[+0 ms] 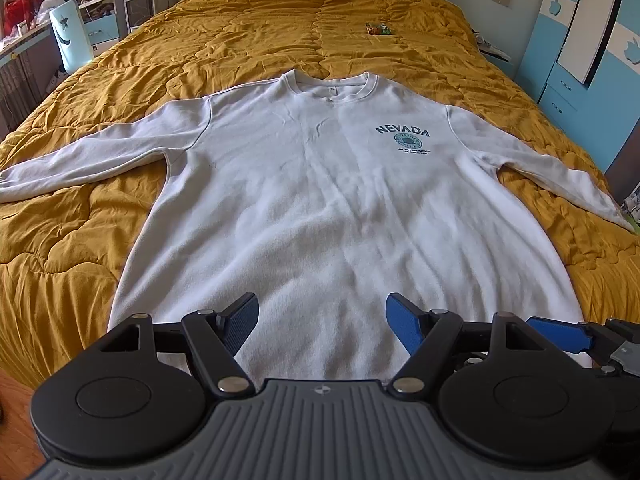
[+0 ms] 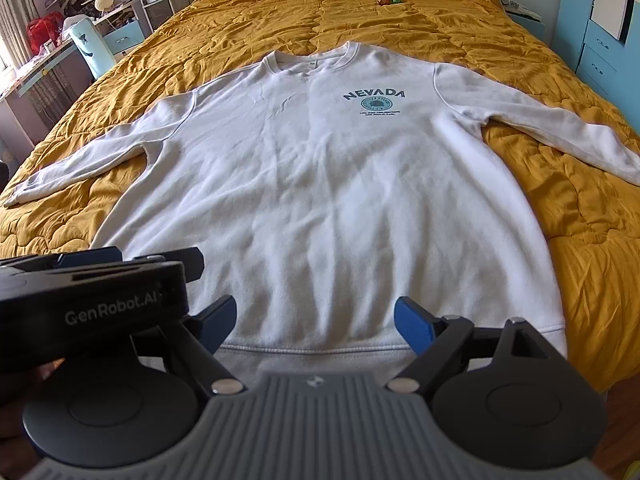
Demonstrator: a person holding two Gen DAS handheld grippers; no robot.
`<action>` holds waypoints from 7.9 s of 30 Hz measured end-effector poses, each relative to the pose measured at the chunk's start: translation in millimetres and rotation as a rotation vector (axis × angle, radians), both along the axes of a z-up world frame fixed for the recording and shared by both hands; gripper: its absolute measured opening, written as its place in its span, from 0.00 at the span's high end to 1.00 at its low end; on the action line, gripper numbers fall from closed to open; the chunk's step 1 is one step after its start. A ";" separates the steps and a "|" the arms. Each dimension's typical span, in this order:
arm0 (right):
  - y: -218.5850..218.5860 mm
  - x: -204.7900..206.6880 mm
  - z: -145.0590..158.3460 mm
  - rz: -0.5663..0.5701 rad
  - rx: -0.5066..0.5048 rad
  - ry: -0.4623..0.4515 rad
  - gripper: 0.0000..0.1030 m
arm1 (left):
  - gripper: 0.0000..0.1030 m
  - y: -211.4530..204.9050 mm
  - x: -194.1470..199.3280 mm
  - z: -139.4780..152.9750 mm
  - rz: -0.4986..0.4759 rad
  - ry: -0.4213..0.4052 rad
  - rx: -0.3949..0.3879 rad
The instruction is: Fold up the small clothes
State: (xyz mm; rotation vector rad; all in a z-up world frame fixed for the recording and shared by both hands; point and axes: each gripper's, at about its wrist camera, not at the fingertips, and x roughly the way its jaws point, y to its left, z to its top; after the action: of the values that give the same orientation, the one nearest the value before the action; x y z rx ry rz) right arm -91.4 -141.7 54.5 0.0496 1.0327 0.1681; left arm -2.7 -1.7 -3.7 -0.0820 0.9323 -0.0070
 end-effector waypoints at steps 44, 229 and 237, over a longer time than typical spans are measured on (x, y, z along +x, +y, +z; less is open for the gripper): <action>3.7 -3.5 -6.8 -0.004 -0.003 0.003 0.21 | 0.17 6.0 0.4 -5.9 -0.012 0.030 -0.029; -461.5 31.6 -64.5 -1.121 0.812 -0.580 0.29 | 0.50 -1.4 92.0 -29.7 -0.268 -0.180 -0.116; -504.2 87.9 -123.9 -1.211 0.824 -0.516 0.42 | 0.50 21.8 94.7 -48.6 -0.199 -0.131 -0.041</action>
State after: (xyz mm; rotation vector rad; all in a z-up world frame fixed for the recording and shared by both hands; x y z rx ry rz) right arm -3.5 -645.8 -69.4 1.2805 0.2331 -0.4930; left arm 91.9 20.1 -52.3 -0.0256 0.8060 -0.2137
